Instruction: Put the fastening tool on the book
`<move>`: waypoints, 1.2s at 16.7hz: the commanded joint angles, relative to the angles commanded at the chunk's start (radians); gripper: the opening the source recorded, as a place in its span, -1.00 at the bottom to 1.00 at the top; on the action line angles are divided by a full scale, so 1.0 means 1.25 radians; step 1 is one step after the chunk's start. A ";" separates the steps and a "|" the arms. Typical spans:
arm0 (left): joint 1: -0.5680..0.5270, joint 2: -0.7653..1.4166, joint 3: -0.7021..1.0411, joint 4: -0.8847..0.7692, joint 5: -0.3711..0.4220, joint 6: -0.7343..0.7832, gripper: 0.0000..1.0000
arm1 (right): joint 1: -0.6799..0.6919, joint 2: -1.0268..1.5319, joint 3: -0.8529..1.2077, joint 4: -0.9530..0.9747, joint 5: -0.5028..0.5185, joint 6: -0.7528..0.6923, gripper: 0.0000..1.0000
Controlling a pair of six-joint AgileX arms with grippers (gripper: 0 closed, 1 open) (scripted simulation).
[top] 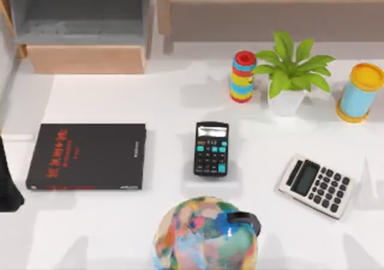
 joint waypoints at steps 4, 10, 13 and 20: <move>-0.002 0.023 0.023 -0.018 -0.003 0.005 1.00 | 0.000 0.000 0.000 0.000 0.000 0.000 1.00; -0.006 0.289 0.292 -0.205 -0.031 0.052 1.00 | 0.000 0.000 0.000 0.000 0.000 0.000 1.00; 0.006 0.523 0.525 -0.346 -0.046 0.084 1.00 | 0.000 0.000 0.000 0.000 0.000 0.000 1.00; 0.089 1.195 1.195 -0.722 -0.053 0.161 1.00 | 0.000 0.000 0.000 0.000 0.000 0.000 1.00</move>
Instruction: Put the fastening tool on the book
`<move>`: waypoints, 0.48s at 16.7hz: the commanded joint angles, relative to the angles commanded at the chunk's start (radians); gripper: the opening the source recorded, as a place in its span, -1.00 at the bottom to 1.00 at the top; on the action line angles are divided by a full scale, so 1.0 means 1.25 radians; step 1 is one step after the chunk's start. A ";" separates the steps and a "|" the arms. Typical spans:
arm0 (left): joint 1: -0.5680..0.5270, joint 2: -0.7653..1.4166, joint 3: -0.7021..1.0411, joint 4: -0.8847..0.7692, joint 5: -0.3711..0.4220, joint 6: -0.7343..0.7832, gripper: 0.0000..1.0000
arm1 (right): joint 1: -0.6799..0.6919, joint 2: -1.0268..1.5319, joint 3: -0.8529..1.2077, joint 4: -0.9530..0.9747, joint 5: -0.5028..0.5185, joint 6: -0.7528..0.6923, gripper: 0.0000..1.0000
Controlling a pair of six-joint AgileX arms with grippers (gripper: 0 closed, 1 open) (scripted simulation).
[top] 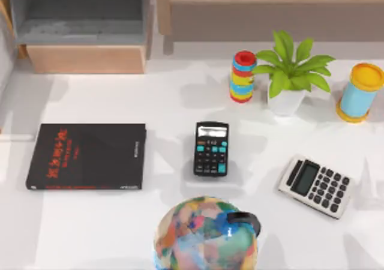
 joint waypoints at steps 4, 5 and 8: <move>0.073 0.385 0.382 -0.205 0.016 0.036 1.00 | 0.000 0.000 0.000 0.000 0.000 0.000 1.00; 0.092 0.473 0.471 -0.251 0.021 0.043 1.00 | 0.000 0.000 0.000 0.000 0.000 0.000 1.00; 0.141 0.698 0.704 -0.368 0.040 0.064 1.00 | 0.000 0.000 0.000 0.000 0.000 0.000 1.00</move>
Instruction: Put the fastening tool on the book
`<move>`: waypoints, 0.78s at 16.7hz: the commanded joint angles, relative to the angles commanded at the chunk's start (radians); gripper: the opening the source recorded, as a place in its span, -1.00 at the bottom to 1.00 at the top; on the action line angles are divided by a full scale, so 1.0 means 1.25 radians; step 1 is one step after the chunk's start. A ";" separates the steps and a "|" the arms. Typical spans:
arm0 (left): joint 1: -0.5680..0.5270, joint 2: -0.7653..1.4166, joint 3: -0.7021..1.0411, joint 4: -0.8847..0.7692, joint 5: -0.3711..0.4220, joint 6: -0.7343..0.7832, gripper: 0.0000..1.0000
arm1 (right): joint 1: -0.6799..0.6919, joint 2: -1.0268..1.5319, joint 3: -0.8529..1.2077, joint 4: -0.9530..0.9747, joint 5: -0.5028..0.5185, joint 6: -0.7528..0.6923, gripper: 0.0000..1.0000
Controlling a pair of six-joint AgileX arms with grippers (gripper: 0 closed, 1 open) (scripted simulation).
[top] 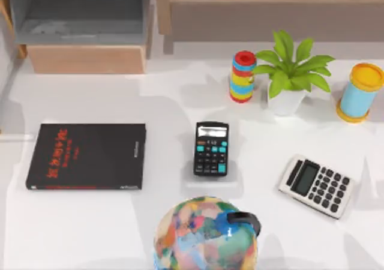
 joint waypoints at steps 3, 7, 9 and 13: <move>0.029 0.157 0.165 -0.078 0.021 0.018 1.00 | 0.000 0.000 0.000 0.000 0.000 0.000 1.00; 0.032 0.251 0.267 -0.112 0.042 0.036 1.00 | 0.000 0.000 0.000 0.000 0.000 0.000 1.00; 0.032 0.255 0.272 -0.113 0.043 0.037 1.00 | 0.000 0.000 0.000 0.000 0.000 0.000 1.00; 0.031 0.255 0.268 -0.112 0.041 0.036 1.00 | 0.000 0.000 0.000 0.000 0.000 0.000 1.00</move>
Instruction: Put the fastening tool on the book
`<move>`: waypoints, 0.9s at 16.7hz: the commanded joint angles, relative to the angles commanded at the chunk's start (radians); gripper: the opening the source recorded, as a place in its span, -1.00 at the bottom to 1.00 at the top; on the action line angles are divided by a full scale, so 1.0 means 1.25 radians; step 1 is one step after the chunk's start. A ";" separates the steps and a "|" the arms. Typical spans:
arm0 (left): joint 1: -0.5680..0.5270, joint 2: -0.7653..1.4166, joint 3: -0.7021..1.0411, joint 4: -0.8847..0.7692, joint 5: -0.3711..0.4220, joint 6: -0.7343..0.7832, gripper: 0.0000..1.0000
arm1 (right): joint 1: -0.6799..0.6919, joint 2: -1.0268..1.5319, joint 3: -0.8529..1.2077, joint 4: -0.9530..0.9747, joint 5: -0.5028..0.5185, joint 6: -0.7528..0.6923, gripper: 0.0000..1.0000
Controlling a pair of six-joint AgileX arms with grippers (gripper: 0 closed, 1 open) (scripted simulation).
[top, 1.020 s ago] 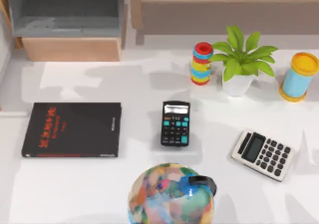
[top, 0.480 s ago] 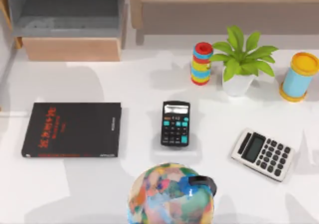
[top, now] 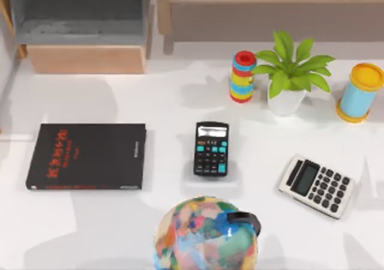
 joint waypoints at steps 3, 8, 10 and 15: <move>0.004 -0.038 -0.046 0.009 0.000 0.000 1.00 | 0.000 0.000 0.000 0.000 0.000 0.000 1.00; 0.002 -0.158 -0.194 0.035 -0.003 0.001 1.00 | 0.000 0.000 0.000 0.000 0.000 0.000 1.00; 0.003 -0.194 -0.248 0.054 -0.004 0.002 1.00 | 0.000 0.000 0.000 0.000 0.000 0.000 1.00; 0.014 -0.183 -0.295 0.117 -0.001 0.014 1.00 | 0.000 0.000 0.000 0.000 0.000 0.000 1.00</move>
